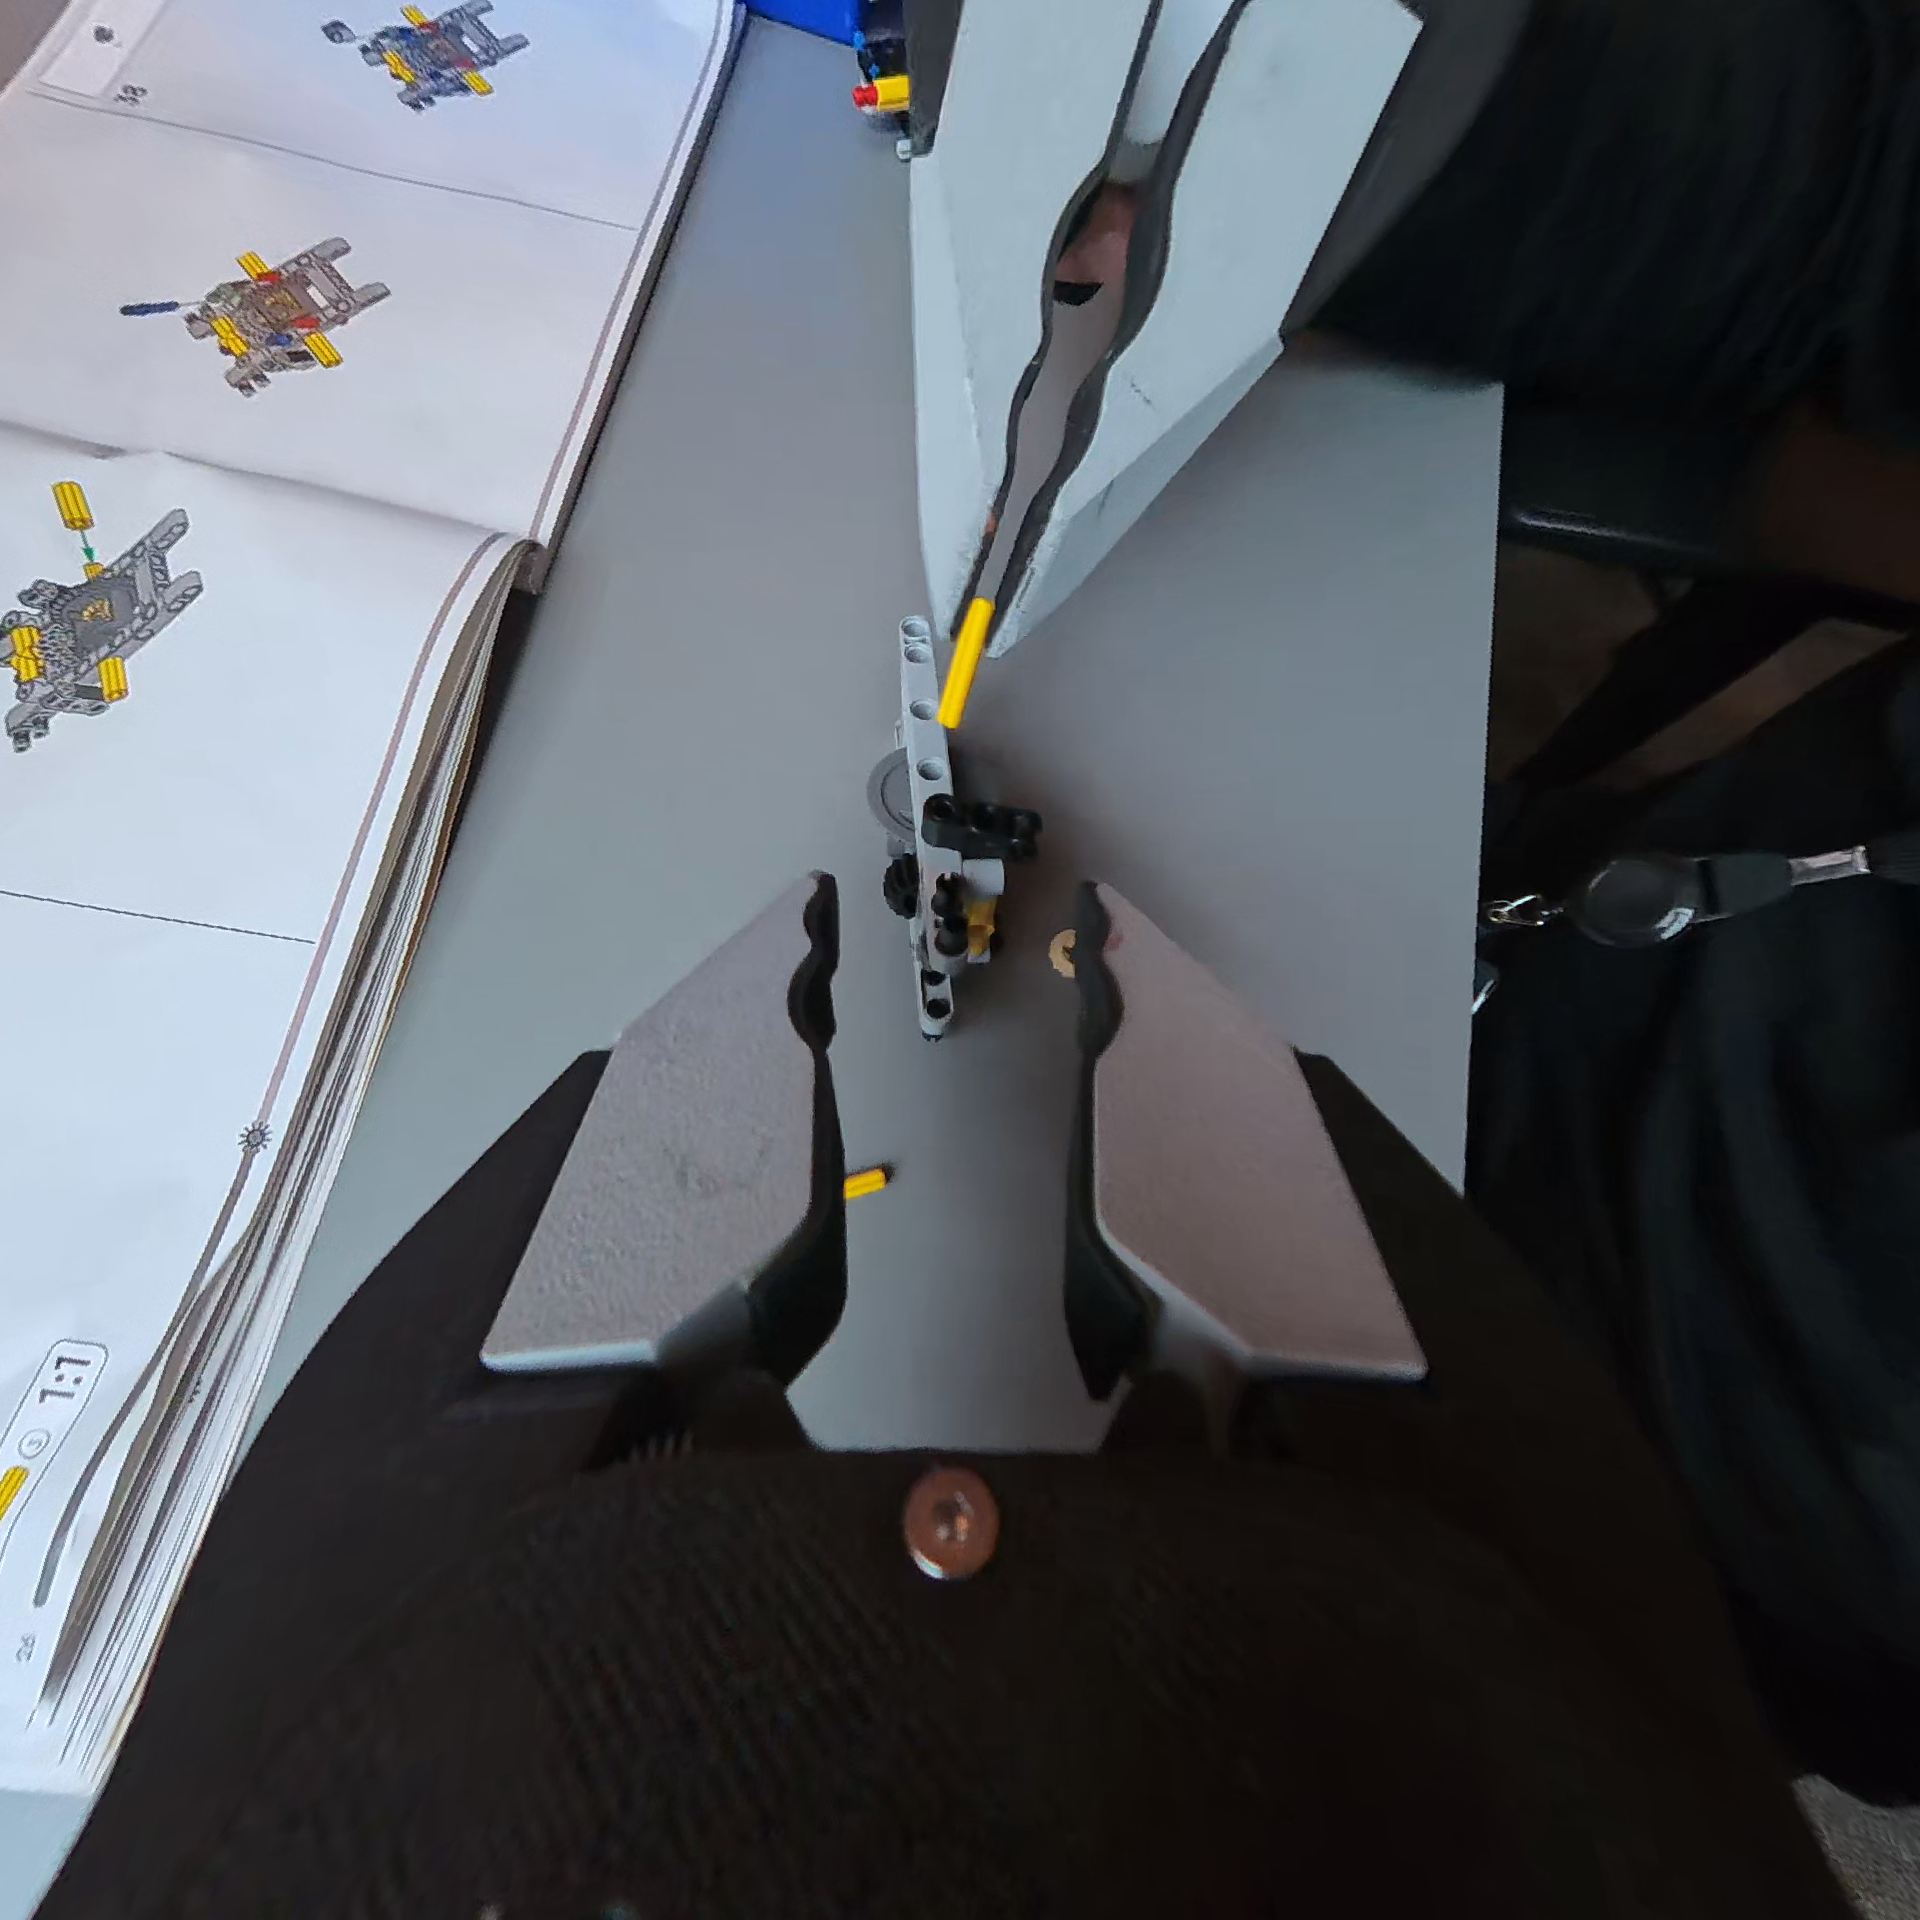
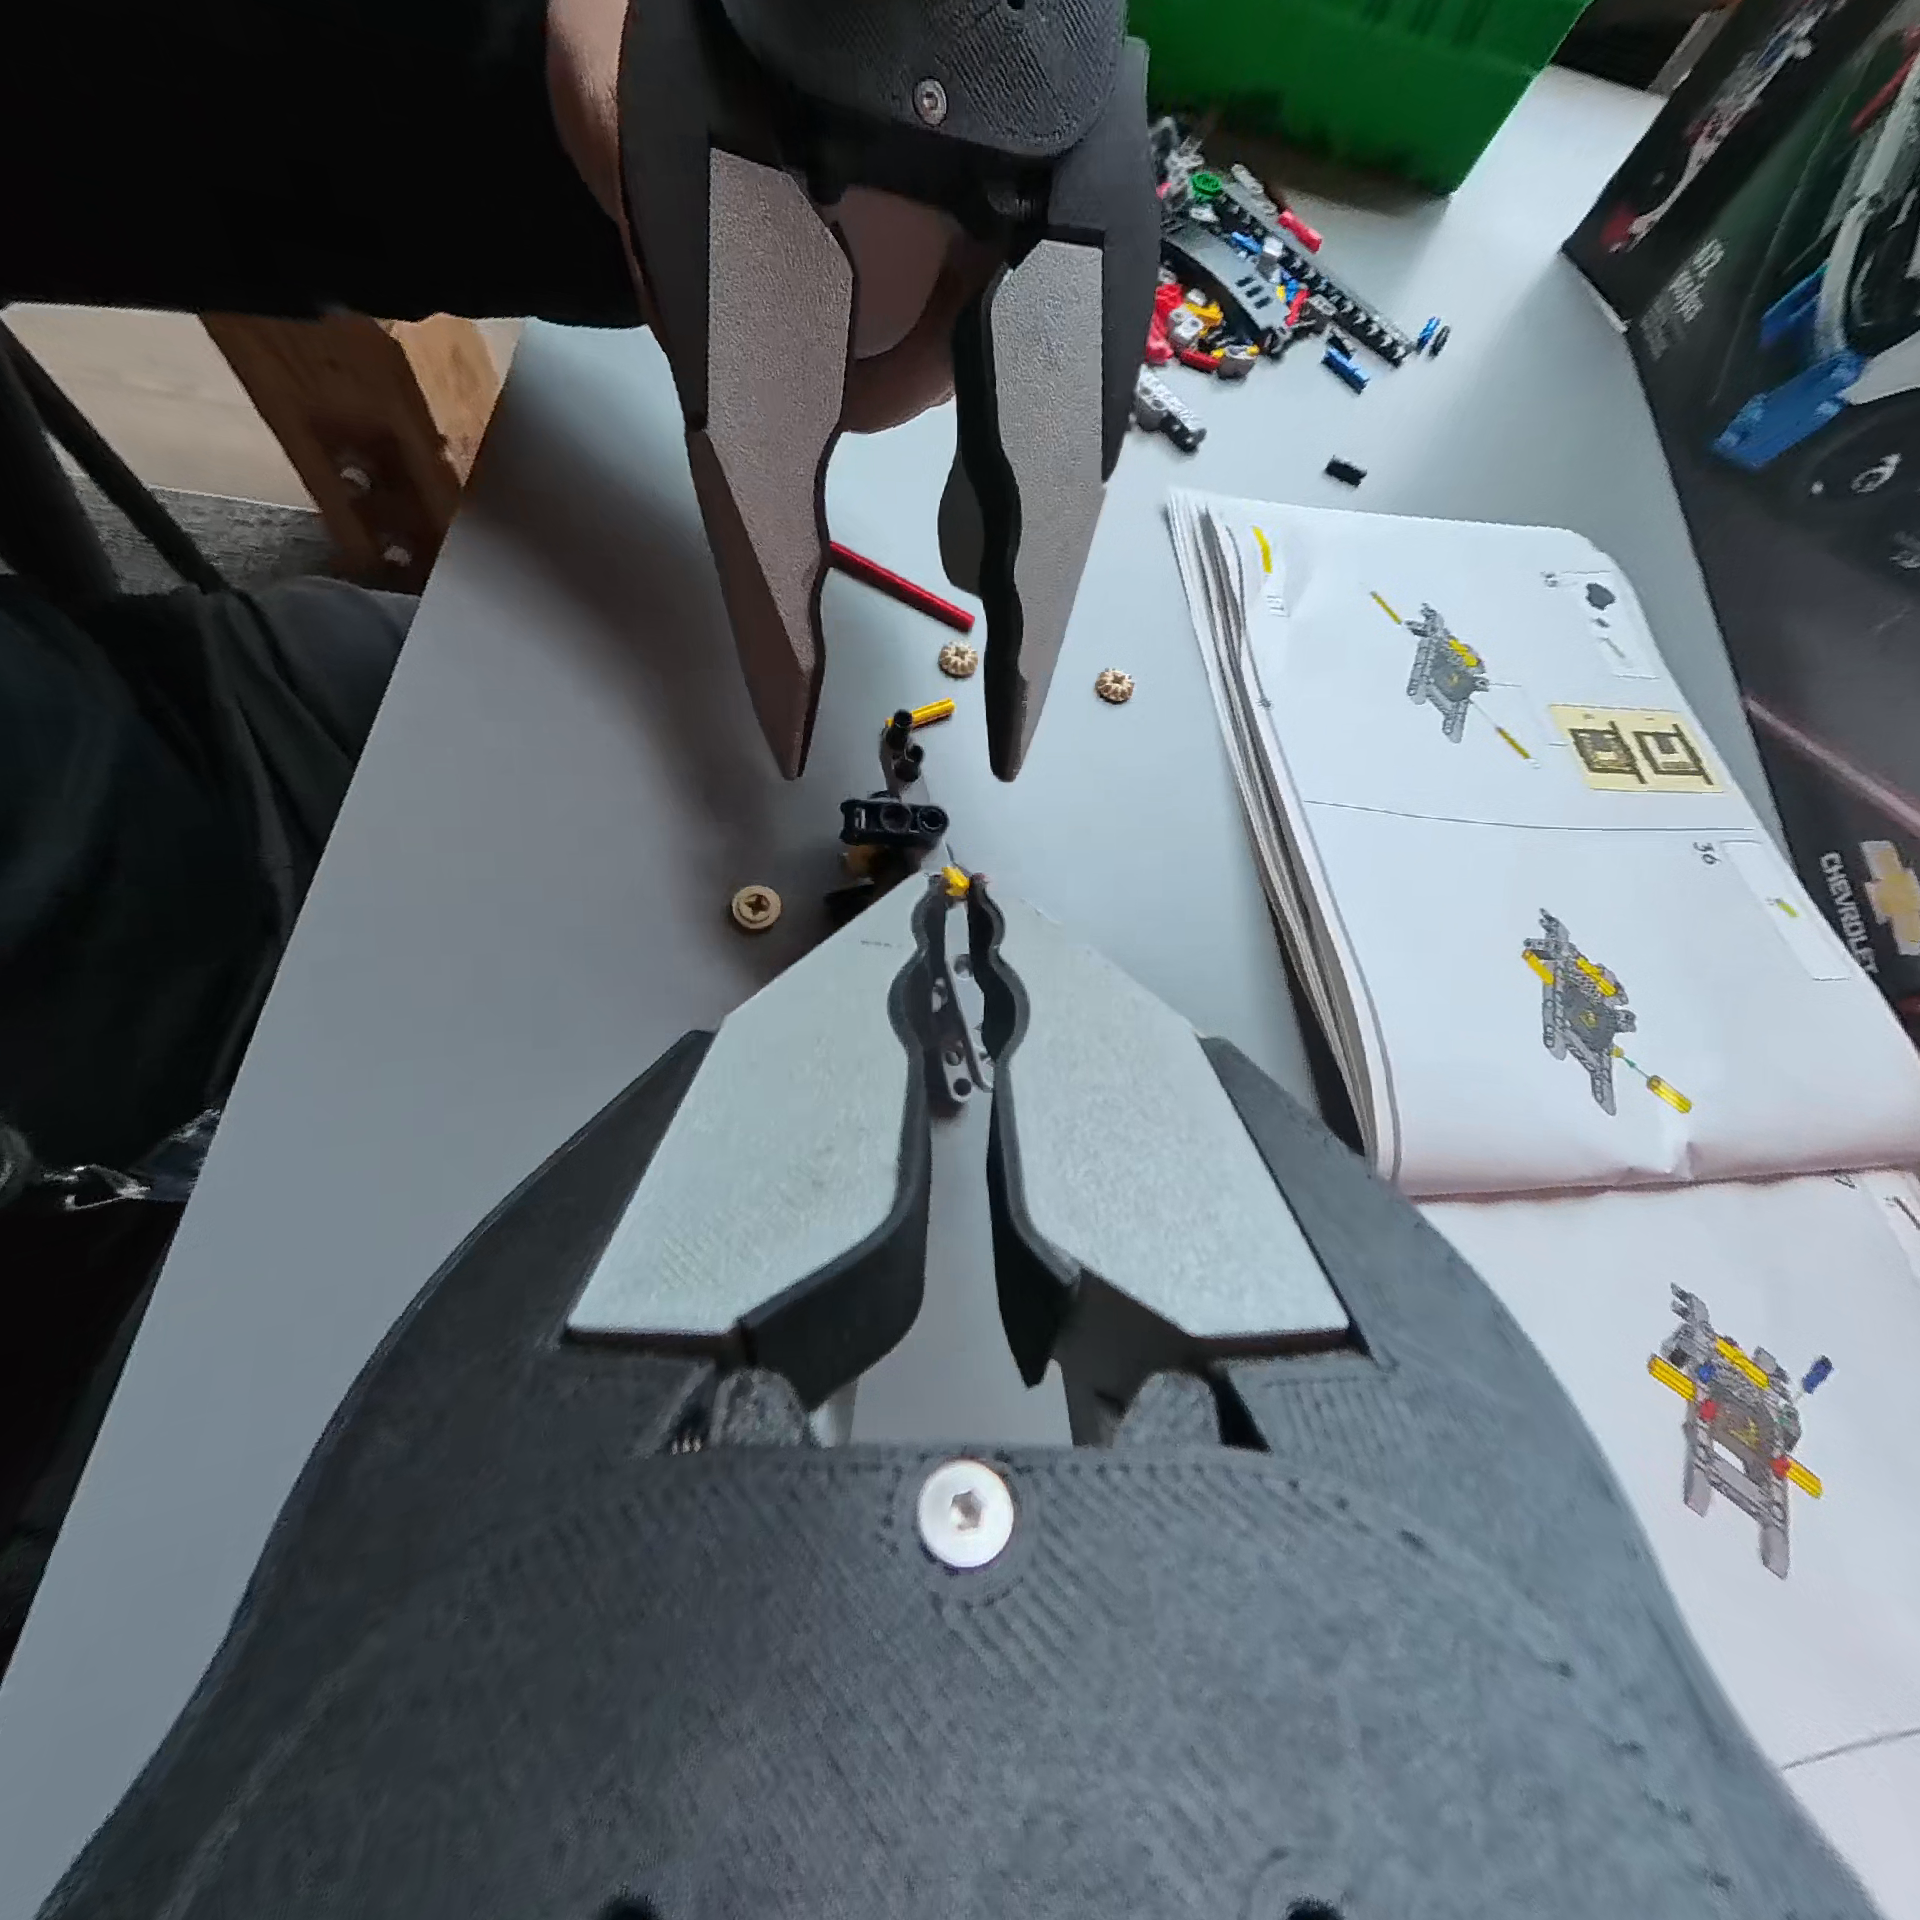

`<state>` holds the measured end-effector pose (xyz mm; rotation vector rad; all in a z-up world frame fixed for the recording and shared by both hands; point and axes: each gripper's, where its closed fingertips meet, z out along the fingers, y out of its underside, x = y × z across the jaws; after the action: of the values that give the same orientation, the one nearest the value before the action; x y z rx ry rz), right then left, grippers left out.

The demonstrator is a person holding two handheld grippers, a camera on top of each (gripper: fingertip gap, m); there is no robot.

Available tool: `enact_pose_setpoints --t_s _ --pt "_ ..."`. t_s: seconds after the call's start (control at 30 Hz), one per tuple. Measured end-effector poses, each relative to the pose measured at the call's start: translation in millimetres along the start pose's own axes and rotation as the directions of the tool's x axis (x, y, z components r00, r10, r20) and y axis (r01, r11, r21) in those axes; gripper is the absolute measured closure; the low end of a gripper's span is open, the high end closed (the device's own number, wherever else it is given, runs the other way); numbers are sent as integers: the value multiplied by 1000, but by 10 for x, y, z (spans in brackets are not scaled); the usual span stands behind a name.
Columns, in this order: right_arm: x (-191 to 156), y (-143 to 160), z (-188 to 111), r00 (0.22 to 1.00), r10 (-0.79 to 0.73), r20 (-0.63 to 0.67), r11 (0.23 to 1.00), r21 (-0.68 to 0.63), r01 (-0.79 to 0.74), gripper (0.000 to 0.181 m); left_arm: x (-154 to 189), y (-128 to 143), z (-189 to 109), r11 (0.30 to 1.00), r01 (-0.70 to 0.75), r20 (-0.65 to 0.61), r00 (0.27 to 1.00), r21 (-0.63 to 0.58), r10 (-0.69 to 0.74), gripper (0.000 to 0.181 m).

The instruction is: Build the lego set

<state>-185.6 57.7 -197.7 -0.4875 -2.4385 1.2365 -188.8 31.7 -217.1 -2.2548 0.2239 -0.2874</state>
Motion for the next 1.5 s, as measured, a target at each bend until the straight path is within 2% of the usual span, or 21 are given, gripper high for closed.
enact_pose_setpoints --t_s 0.13,0.33,0.63,1.17,1.5 --pt "-9 42 21 998 33 55 998 -49 -31 181 -3 -45 -59 999 4 -12 1000 37 -3 155" --pt "41 84 57 998 12 58 992 -126 -4 181 -11 -4 -20 999 22 -30 999 30 -21 154" --pt "19 66 95 994 -12 109 984 -177 32 181 -7 40 8 1000 12 -38 999 21 -11 169" --pt "8 109 133 990 -47 135 964 -253 80 181 -2 64 35 1000 -3 -36 999 12 3 175" --pt "-10 133 168 972 -83 221 908 -385 165 180 -9 67 36 999 -38 -27 999 11 38 175"
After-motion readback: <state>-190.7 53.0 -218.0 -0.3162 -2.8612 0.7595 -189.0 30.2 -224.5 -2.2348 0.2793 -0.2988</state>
